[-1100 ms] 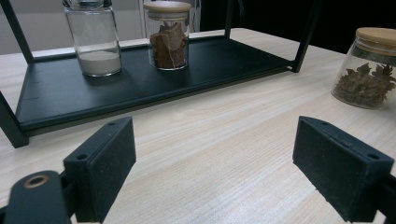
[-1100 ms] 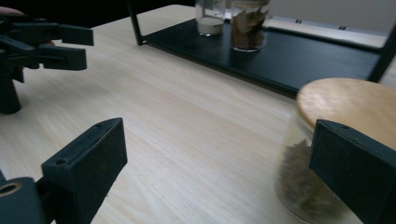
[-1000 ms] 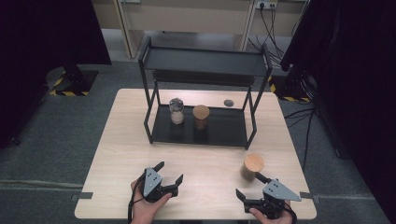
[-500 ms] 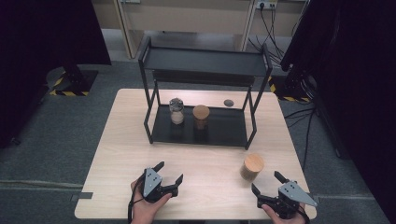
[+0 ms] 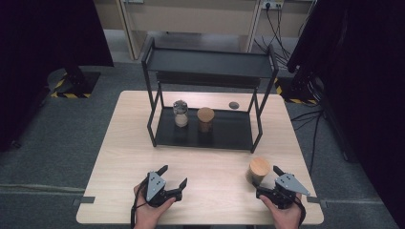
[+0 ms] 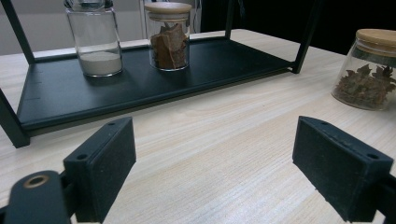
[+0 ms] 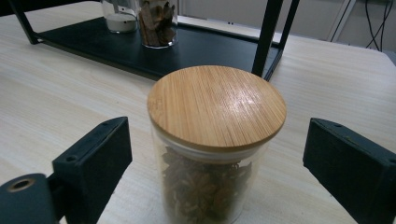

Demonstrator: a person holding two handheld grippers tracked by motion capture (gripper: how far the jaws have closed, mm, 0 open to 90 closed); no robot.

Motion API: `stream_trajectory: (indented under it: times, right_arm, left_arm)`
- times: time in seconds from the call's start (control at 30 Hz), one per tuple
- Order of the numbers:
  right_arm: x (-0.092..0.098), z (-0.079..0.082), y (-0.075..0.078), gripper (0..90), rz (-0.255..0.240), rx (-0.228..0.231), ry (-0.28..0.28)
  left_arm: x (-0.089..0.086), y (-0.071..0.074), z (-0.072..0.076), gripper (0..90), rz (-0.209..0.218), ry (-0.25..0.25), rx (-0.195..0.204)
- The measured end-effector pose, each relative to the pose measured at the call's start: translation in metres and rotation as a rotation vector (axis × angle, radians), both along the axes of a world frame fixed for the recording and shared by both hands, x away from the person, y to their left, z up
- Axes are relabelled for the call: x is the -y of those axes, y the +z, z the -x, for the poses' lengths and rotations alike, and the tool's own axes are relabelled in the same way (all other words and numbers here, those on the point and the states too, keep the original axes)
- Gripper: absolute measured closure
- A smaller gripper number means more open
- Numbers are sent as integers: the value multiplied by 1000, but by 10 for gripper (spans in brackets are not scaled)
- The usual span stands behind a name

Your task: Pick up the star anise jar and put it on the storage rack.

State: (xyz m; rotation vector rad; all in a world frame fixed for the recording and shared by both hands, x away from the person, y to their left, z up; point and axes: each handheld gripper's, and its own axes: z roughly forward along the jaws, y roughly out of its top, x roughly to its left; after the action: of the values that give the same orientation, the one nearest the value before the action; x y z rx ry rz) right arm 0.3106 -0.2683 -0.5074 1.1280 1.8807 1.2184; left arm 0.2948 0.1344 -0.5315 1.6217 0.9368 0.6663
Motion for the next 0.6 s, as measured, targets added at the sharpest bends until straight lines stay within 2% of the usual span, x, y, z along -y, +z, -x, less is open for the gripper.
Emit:
stream_trajectory:
  times: [0.1, 0.27, 0.6]
  right_arm:
    - [-1, -7, -3, 100, -9, -6, -10]
    - [-5, -13, -6, 140, -8, -9, 5]
    - [-8, -18, -11, 239, -12, -22, 30]
  left_arm:
    - [0, 0, 0, 129, 2, 0, 0]
    - [0, 0, 0, 129, 5, 0, -2]
    - [0, 0, 0, 129, 6, 0, -3]
